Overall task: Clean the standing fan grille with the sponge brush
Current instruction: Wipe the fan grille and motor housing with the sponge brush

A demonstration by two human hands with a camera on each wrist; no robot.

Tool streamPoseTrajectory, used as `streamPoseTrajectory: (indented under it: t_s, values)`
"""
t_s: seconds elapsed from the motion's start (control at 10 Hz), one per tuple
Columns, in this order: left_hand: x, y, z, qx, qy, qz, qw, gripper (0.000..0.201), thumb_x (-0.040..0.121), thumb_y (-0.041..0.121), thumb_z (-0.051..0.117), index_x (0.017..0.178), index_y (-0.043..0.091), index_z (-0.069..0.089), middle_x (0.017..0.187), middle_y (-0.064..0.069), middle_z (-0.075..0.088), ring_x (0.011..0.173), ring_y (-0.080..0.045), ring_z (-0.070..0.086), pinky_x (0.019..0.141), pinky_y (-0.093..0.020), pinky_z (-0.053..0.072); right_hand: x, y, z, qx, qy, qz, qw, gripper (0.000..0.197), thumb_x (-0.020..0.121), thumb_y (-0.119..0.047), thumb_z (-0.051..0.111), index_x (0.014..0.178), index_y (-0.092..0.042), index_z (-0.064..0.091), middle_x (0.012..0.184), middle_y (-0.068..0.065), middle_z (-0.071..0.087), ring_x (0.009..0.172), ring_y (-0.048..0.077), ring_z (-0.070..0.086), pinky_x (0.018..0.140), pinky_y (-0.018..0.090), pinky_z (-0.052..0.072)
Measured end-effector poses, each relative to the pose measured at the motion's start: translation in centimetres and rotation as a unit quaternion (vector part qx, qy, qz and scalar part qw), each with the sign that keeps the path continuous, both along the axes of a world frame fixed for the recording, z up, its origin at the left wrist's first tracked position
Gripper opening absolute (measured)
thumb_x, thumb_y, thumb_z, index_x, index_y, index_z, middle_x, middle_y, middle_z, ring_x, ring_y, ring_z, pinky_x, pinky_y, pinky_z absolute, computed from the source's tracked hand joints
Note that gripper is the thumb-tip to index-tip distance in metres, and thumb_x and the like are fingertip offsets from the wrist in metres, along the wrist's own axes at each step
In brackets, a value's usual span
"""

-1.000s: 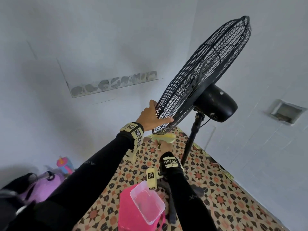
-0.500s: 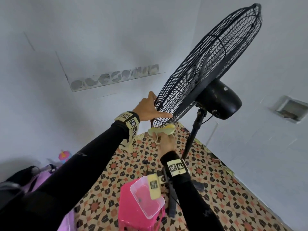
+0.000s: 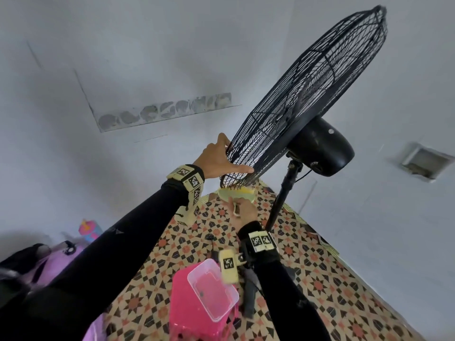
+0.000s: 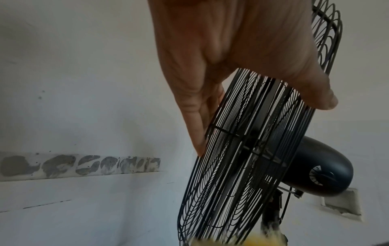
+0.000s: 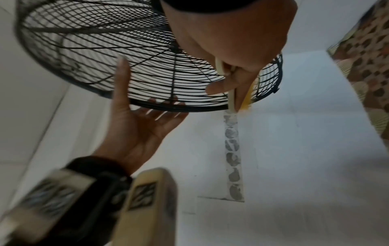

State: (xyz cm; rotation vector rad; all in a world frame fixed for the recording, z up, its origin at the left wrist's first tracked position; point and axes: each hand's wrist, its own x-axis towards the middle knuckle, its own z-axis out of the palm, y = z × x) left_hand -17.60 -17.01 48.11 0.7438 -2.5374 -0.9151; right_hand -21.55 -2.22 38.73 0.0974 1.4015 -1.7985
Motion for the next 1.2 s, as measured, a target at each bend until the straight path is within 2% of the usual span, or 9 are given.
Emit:
streamPoseTrajectory:
  t_s: [0.2, 0.3, 0.4, 0.5, 0.6, 0.7, 0.8, 1.1, 1.2]
  values:
    - [-0.3, -0.2, -0.3, 0.003, -0.002, 0.0, 1.0, 0.109, 0.045, 0.091, 0.08, 0.119, 0.024, 0.036, 0.099, -0.002, 0.068, 0.08, -0.02, 0.065, 0.064, -0.035, 0.048, 0.7, 2.8, 1.9, -0.202, -0.1, -0.015, 0.974, 0.028, 0.098, 0.0, 0.053, 0.118, 0.021, 0.053, 0.095, 0.044, 0.055, 0.063, 0.025, 0.061, 0.057, 0.017, 0.045]
    - [0.0, 0.0, -0.6, -0.002, 0.003, 0.0, 1.0, 0.105, 0.049, 0.086, 0.082, 0.12, 0.024, 0.036, 0.098, -0.001, 0.069, 0.08, -0.019, 0.067, 0.067, -0.038, 0.056, 1.0, 2.6, 0.9, -0.043, 0.025, -0.021, 0.999, 0.036, 0.102, 0.003, 0.049, 0.132, 0.021, 0.048, 0.112, 0.046, 0.055, 0.046, -0.001, 0.058, 0.047, 0.01, 0.043]
    - [0.0, 0.4, -1.0, -0.001, 0.014, 0.009, 1.0, 0.106, 0.05, 0.09, 0.078, 0.122, 0.026, 0.034, 0.101, 0.001, 0.069, 0.083, -0.019, 0.068, 0.077, -0.043, 0.059, 0.1, 1.3, -0.7, 0.042, 0.08, 0.062, 0.994, 0.037, 0.103, -0.006, 0.05, 0.137, 0.008, 0.051, 0.096, 0.007, 0.062, 0.049, -0.006, 0.062, 0.046, 0.01, 0.046]
    - [0.1, 1.6, -1.8, 0.001, 0.038, 0.029, 0.999, 0.1, 0.067, 0.082, 0.076, 0.135, 0.025, 0.03, 0.111, 0.008, 0.067, 0.09, -0.018, 0.068, 0.088, -0.036, 0.056, -2.8, 0.1, -1.1, 0.116, 0.112, 0.101, 0.982, 0.017, 0.099, -0.007, 0.053, 0.113, 0.0, 0.058, 0.092, 0.007, 0.067, 0.065, 0.011, 0.072, 0.044, 0.019, 0.051]
    - [-0.2, 2.8, -3.7, 0.028, 0.091, 0.055, 0.994, 0.096, 0.079, 0.077, 0.07, 0.148, 0.031, 0.021, 0.133, 0.01, 0.059, 0.104, -0.017, 0.061, 0.101, -0.034, 0.045, -5.7, -0.4, -0.2, 0.094, 0.123, 0.117, 0.981, 0.009, 0.09, 0.008, 0.049, 0.093, 0.006, 0.058, 0.081, 0.019, 0.071, 0.083, 0.031, 0.077, 0.068, 0.032, 0.054]
    - [-0.9, 3.7, -4.9, 0.059, 0.136, 0.094, 0.984, 0.097, 0.075, 0.073, 0.076, 0.151, 0.034, 0.03, 0.143, 0.012, 0.053, 0.121, -0.01, 0.052, 0.108, -0.032, 0.038, -6.6, 0.5, 2.5, 0.052, 0.136, 0.182, 0.973, 0.014, 0.095, 0.007, 0.047, 0.09, 0.001, 0.059, 0.08, 0.015, 0.073, 0.078, 0.021, 0.075, 0.093, 0.038, 0.054]
    - [-1.8, 3.7, -5.2, 0.1, 0.191, 0.138, 0.967, 0.107, 0.063, 0.085, 0.075, 0.149, 0.032, 0.039, 0.148, 0.011, 0.051, 0.134, -0.009, 0.049, 0.115, -0.036, 0.035, -8.0, 1.0, 3.1, 0.017, 0.177, 0.244, 0.953, 0.017, 0.094, -0.005, 0.055, 0.102, 0.004, 0.067, 0.096, 0.01, 0.074, 0.091, 0.02, 0.071, 0.095, 0.042, 0.057]
    - [-2.7, 5.2, -7.0, 0.122, 0.248, 0.219, 0.936, 0.088, 0.069, 0.064, 0.088, 0.143, 0.039, 0.047, 0.144, 0.014, 0.057, 0.137, -0.009, 0.052, 0.12, -0.049, 0.038, -12.5, 0.4, -0.4, 0.07, 0.175, 0.307, 0.933, 0.016, 0.089, 0.001, 0.055, 0.075, -0.006, 0.06, 0.08, 0.016, 0.066, 0.074, 0.025, 0.064, 0.07, 0.036, 0.047]
    - [-2.7, 5.8, -6.8, 0.127, 0.238, 0.244, 0.932, 0.098, 0.065, 0.063, 0.09, 0.147, 0.032, 0.047, 0.142, 0.017, 0.056, 0.136, -0.008, 0.051, 0.119, -0.043, 0.039, -12.4, 1.8, 1.1, 0.021, 0.213, 0.36, 0.908, 0.012, 0.093, -0.006, 0.057, 0.091, -0.004, 0.068, 0.084, 0.008, 0.07, 0.073, 0.019, 0.064, 0.069, 0.031, 0.052]
